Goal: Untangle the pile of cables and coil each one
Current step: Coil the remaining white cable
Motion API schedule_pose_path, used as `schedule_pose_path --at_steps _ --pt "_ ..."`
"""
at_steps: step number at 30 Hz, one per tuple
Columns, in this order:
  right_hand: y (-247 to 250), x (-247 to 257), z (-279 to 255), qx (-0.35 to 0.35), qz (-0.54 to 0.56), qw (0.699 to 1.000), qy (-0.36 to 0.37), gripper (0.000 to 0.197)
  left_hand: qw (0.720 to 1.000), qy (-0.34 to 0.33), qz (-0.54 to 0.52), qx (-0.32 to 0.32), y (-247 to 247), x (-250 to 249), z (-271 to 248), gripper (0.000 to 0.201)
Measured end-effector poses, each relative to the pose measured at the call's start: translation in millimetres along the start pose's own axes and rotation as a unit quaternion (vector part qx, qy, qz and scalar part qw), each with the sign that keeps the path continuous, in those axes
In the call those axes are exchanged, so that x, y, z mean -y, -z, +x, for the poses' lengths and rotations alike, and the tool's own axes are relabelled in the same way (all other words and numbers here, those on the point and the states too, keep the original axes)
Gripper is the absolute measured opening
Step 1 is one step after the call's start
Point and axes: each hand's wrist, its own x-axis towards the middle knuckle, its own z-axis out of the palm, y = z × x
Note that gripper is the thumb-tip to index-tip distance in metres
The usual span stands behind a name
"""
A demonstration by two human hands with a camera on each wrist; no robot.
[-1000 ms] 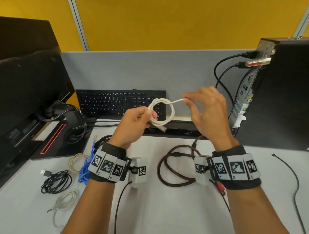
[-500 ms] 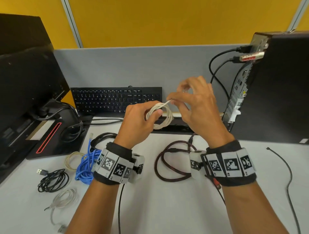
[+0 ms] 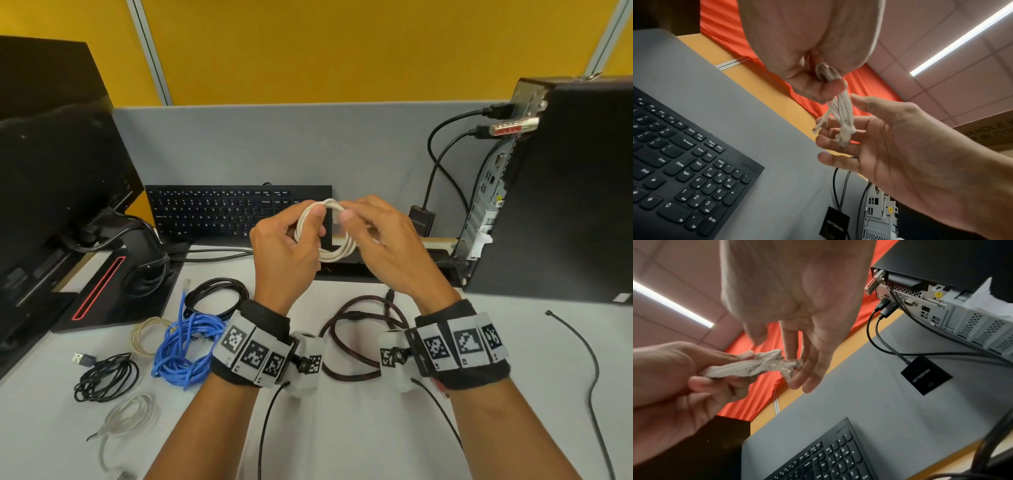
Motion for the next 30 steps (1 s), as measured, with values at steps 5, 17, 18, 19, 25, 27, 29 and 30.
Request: schedule_pose_path --at_steps 5,17,18,19,25,27,29,30 --pt "4.5 -4.6 0.7 -0.014 -0.024 0.999 -0.033 0.012 0.994 0.012 0.025 0.105 12.0 8.2 3.3 0.017" --pt "21.1 -16.6 -3.0 0.152 0.25 0.946 -0.139 0.043 0.969 -0.141 0.094 0.181 23.1 10.3 3.9 0.025" --pt "20.0 -17.6 -3.1 0.16 0.27 0.938 -0.148 0.043 0.968 -0.15 0.109 0.168 21.3 10.0 3.3 0.021" --pt "18.2 -18.6 -2.9 0.164 0.289 0.93 -0.158 0.042 0.966 -0.161 0.131 0.152 19.2 9.6 2.7 0.017" --pt "4.7 -20.2 0.4 0.106 0.245 0.948 -0.17 0.031 0.947 -0.15 0.27 0.086 13.0 6.1 -3.0 0.01" --pt "0.4 -22.7 -0.3 0.074 0.209 0.959 -0.179 0.04 0.945 -0.1 0.298 0.09 14.9 8.7 -2.8 0.012" --pt "-2.8 -25.9 -1.2 0.084 0.196 0.957 -0.198 0.049 0.943 -0.031 0.312 0.113 18.3 14.9 -4.9 0.013" --pt "-4.1 -26.3 -1.8 0.109 0.189 0.954 -0.207 0.05 0.942 0.005 0.309 0.128 21.1 18.4 -6.5 0.013"
